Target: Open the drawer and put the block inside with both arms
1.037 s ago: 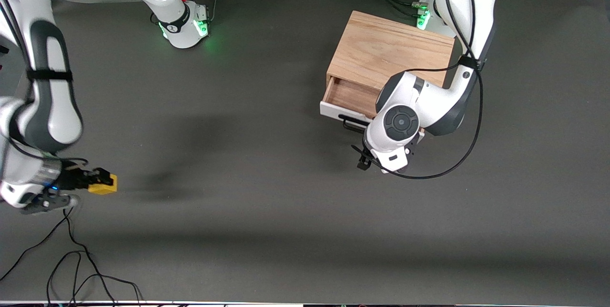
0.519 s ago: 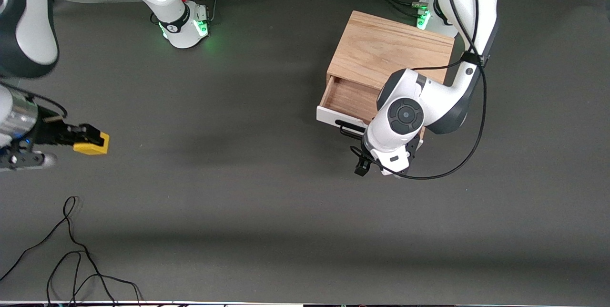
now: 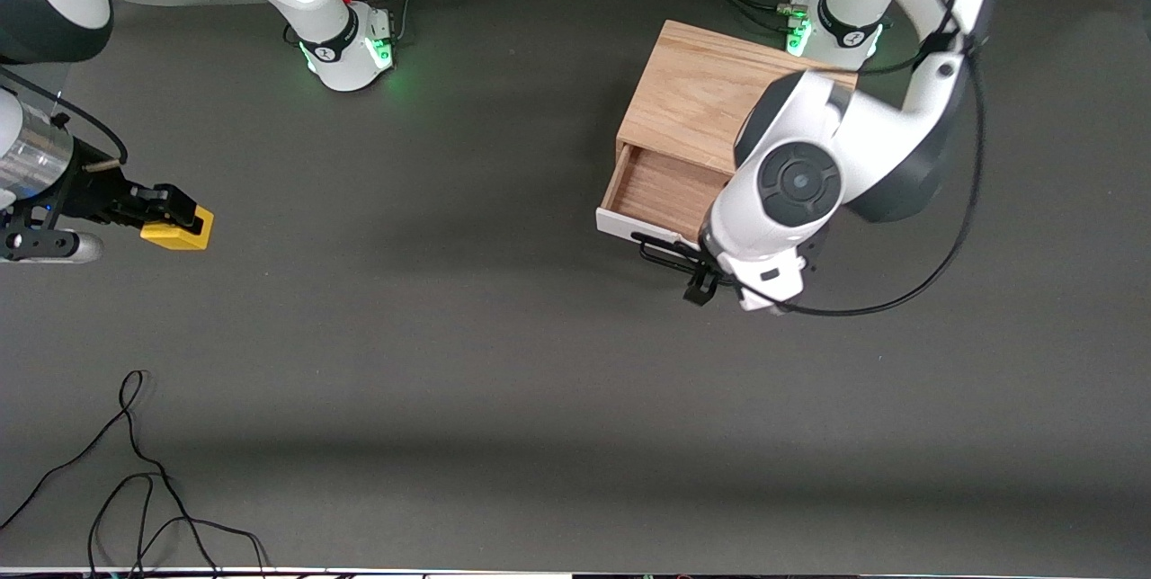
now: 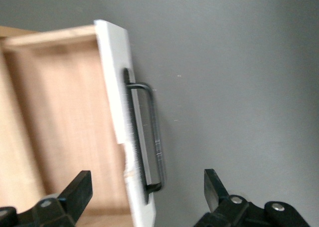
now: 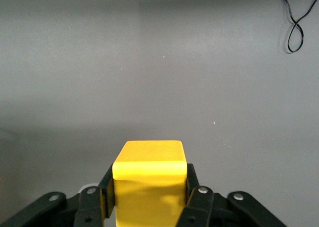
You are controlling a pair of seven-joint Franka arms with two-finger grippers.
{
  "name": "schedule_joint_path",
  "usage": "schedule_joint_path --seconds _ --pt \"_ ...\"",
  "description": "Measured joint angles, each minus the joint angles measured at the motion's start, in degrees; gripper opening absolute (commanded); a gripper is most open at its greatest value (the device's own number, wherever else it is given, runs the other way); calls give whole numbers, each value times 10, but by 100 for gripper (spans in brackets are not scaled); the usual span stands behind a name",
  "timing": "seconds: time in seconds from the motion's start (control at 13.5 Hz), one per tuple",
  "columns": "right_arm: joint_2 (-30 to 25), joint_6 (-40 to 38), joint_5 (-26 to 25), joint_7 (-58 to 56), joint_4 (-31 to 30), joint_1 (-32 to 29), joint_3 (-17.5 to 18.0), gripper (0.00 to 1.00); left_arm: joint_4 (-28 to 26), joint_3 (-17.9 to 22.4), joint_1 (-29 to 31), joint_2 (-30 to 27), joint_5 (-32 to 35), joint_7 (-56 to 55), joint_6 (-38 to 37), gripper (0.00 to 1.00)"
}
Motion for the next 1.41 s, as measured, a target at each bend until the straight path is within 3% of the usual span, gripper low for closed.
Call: schedule_joint_path --seconds 0.22,0.44,0.81,1.19,1.41 --pt "-6 -2 -14 0 -9 -1 -4 26 50 2 43 -37 1 116 -128 100" --pt "-6 -2 -26 0 -15 -1 -6 26 54 5 103 -79 9 309 -187 100" --pt "-6 -2 -26 0 -19 -1 -6 26 54 6 160 -103 54 606 -170 100" --pt "-6 -1 -22 22 -22 17 -2 26 54 6 173 -103 65 729 -157 100" --pt "-6 8 -20 94 -22 83 1 26 54 6 205 -103 66 812 -157 100"
